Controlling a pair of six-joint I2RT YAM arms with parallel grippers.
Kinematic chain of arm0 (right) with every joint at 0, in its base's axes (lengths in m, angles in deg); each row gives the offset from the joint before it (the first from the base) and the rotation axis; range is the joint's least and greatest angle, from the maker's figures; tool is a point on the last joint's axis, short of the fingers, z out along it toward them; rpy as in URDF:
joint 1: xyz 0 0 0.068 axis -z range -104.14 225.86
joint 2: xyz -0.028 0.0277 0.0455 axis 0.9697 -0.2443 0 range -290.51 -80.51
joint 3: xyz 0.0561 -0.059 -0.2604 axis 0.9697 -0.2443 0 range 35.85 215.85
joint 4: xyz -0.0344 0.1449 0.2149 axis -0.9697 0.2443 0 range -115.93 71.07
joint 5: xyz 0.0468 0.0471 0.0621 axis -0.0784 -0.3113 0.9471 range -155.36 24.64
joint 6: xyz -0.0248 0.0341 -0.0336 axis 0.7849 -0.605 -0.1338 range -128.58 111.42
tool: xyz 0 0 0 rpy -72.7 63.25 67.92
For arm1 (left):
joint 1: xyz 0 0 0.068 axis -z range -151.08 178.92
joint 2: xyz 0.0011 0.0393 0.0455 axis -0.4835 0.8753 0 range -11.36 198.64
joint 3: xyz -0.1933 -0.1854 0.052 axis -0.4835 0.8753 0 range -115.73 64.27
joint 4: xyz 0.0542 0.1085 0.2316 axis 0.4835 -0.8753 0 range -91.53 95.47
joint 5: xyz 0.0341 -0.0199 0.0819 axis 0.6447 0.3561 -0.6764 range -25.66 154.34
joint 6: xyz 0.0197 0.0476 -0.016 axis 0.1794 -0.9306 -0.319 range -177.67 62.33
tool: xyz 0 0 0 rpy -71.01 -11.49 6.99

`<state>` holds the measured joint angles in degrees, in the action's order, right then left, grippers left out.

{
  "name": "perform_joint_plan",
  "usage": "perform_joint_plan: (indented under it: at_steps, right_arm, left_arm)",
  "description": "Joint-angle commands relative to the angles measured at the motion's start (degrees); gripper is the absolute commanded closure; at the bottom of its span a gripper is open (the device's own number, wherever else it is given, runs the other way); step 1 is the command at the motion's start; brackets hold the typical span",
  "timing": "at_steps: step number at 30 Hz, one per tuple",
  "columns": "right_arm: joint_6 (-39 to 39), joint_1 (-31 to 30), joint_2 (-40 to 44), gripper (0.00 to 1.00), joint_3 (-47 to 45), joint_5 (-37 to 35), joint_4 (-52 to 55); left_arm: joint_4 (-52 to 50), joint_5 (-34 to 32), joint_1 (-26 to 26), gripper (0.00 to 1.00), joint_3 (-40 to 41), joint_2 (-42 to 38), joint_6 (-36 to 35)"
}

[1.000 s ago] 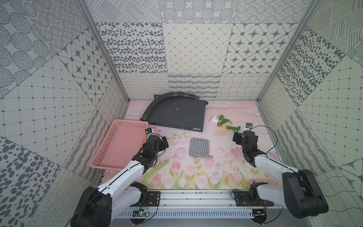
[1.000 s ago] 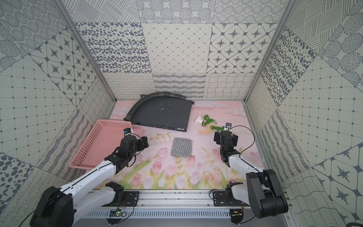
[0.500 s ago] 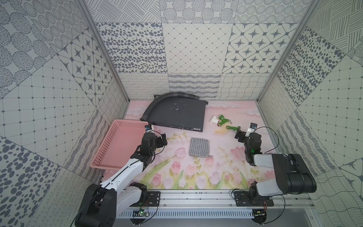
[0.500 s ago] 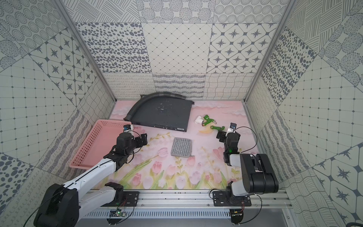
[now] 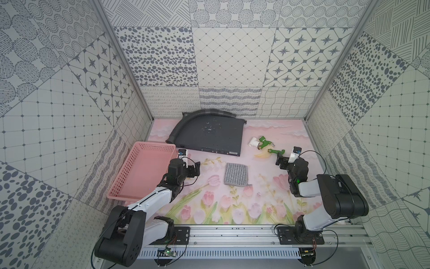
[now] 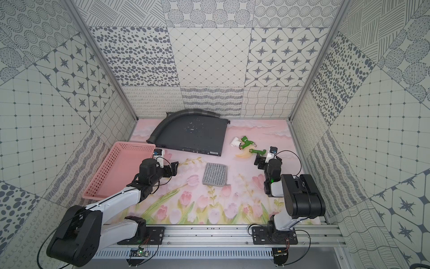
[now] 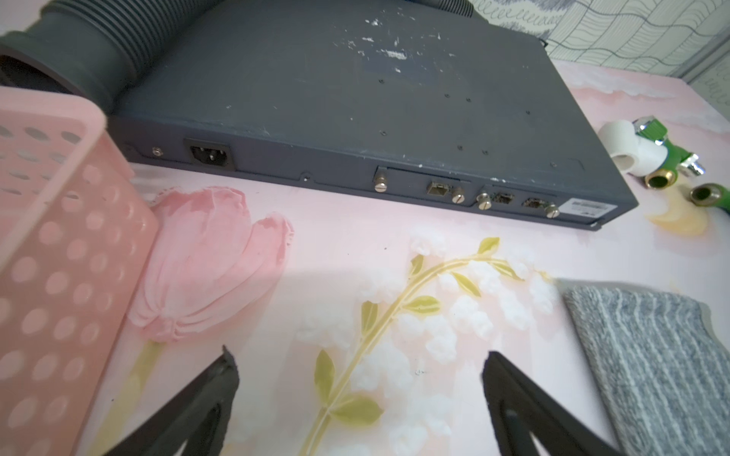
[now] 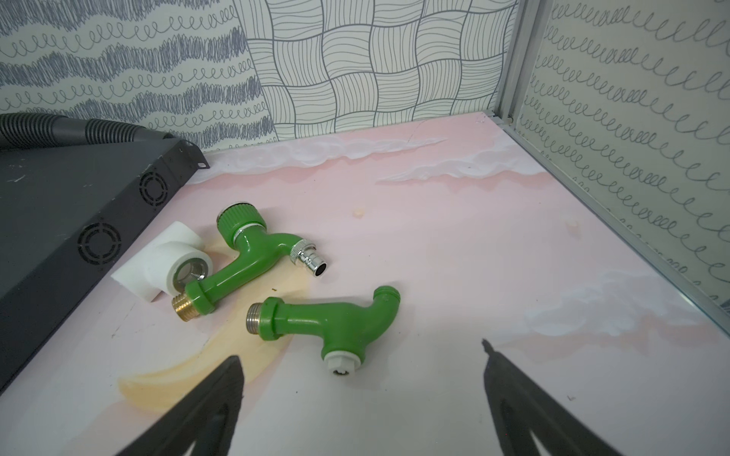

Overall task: Fold the square dishcloth
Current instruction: Reset both arms

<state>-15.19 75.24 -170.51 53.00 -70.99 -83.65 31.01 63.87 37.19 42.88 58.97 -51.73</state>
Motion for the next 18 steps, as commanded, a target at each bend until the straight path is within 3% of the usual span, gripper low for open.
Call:
perform_joint_plan:
  at_steps: [1,13,18]
  right_arm:
    - [0.42,0.18,0.35,0.03,0.28,-0.57,-3.03]
    - [0.41,0.18,0.35,0.03,0.34,-0.52,-3.23]
    - [0.46,0.18,0.35,0.03,0.32,-0.61,-3.11]
  left_arm:
    - [12.14,5.67,-0.35,0.01,1.10,3.64,-8.09]
    - [32.04,3.72,-1.51,0.01,5.29,13.97,-11.34]
    - [31.14,7.39,-3.92,0.01,4.79,14.19,-9.56]
